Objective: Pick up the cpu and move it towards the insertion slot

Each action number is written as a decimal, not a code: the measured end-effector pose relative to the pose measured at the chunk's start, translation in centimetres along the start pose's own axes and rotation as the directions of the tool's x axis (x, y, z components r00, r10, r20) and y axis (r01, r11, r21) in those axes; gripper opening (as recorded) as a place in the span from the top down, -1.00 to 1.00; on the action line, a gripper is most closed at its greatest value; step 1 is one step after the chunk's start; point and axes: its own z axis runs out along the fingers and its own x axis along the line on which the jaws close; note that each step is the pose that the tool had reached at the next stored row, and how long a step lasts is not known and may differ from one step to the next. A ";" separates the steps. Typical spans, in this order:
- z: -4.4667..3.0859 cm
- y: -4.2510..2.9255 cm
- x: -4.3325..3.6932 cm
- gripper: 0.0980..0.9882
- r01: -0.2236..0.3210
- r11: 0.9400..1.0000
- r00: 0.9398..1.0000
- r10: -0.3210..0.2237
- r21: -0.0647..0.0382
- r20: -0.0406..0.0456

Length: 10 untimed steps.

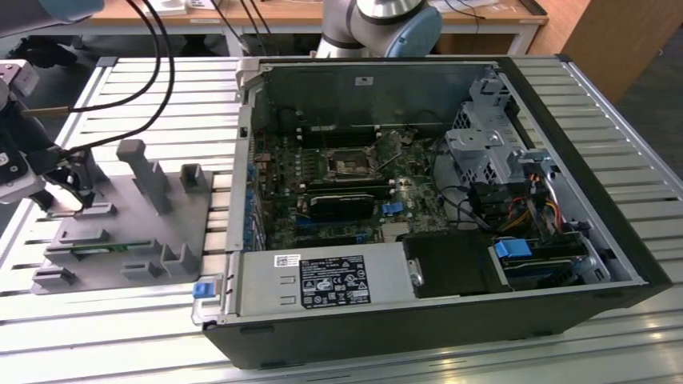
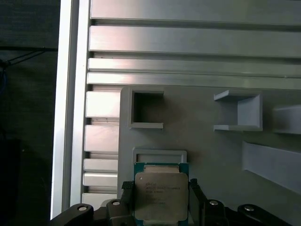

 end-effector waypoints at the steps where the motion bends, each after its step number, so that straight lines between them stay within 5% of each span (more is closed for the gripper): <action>1: -0.04 0.00 0.00 0.00 0.000 1.000 1.000 0.000 0.000 0.000; 10: -0.54 0.03 0.00 0.00 0.000 1.000 1.000 0.000 0.000 0.000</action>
